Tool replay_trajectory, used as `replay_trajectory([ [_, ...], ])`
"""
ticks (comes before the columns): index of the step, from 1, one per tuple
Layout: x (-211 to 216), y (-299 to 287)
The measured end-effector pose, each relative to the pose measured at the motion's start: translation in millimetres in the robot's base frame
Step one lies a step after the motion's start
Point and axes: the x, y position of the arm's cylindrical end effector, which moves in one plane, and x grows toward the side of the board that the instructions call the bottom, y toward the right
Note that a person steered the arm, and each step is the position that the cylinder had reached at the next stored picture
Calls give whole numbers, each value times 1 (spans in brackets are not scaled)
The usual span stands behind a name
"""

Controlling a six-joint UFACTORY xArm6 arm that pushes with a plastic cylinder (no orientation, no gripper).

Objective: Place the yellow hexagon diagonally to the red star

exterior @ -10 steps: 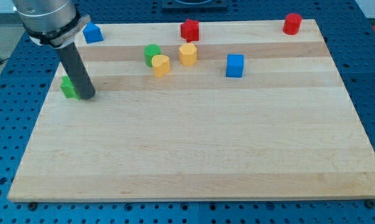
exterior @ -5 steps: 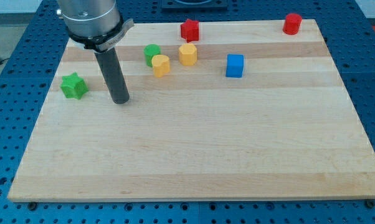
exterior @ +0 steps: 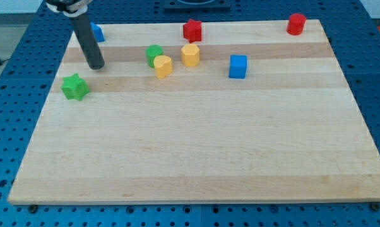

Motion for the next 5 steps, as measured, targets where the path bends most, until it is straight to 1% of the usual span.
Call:
replay_trajectory([
  [2, -37, 23],
  [3, -40, 60],
  [5, -27, 172],
])
